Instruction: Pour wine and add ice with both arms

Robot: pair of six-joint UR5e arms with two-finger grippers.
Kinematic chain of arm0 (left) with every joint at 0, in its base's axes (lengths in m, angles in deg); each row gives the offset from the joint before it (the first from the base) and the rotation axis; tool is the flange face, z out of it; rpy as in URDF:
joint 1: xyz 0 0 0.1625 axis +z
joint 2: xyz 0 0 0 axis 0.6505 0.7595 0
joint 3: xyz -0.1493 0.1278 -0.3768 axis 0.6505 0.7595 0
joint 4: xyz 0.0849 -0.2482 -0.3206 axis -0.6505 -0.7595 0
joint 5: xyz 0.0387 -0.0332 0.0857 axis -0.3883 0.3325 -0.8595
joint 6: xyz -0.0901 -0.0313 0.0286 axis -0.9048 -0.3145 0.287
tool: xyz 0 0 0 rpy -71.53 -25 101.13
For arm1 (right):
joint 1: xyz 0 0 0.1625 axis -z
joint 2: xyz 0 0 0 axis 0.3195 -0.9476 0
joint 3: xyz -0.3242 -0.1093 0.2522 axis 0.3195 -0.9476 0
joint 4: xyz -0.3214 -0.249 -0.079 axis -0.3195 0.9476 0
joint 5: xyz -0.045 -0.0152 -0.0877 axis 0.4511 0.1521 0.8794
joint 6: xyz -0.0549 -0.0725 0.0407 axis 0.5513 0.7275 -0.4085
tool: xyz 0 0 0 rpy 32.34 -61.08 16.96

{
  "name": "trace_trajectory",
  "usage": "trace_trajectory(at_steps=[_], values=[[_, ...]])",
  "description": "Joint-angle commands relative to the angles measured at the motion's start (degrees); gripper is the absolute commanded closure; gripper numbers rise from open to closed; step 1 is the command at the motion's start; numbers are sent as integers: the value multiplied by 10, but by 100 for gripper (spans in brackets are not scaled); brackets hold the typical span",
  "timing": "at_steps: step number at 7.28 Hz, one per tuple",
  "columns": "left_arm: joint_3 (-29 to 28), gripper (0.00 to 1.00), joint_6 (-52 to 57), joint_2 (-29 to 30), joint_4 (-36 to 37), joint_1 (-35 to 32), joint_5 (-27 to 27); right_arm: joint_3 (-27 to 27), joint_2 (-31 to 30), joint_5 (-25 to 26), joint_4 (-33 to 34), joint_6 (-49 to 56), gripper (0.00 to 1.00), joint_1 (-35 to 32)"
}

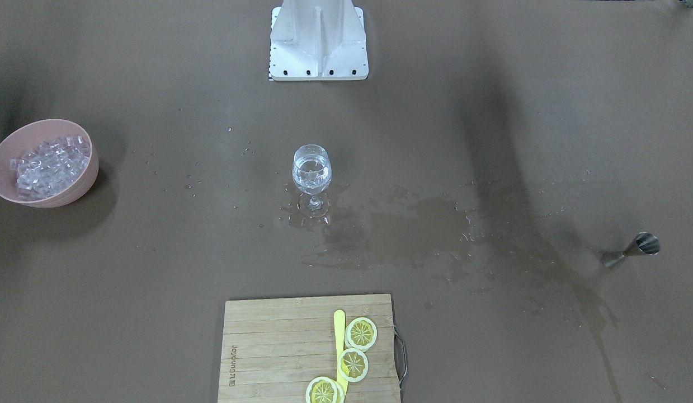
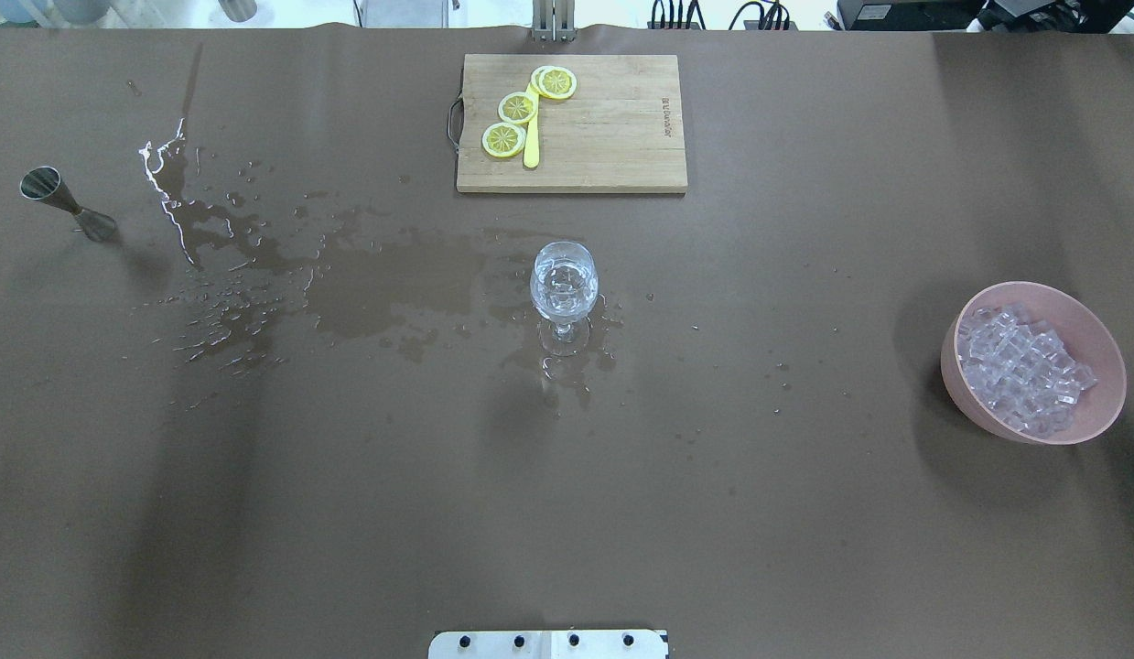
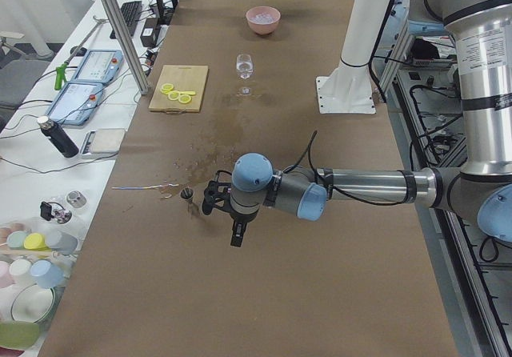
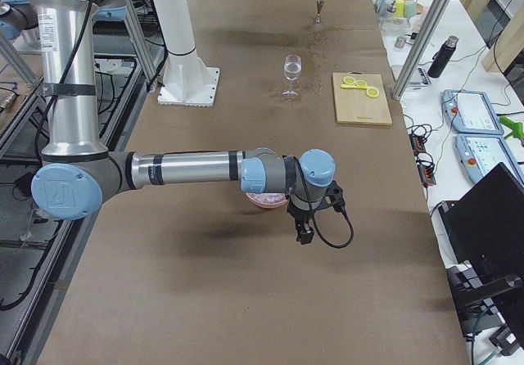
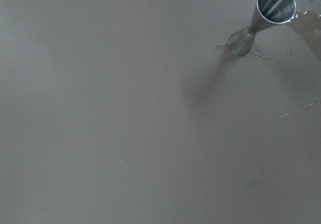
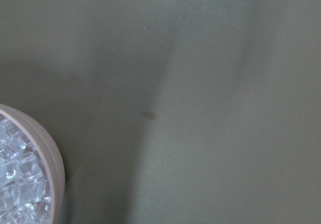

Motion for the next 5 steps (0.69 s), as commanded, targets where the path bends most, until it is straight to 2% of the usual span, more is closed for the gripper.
trace_trajectory(at_steps=[1,3,5], values=[[7,1,-11,16,-1,-1,0,18,2,3,0,-1,0,-1],[27,1,-39,18,-4,0,1,24,4,3,0,-2,0,-5],[24,1,-47,56,-1,2,-1,23,3,4,0,-1,0,-5]])
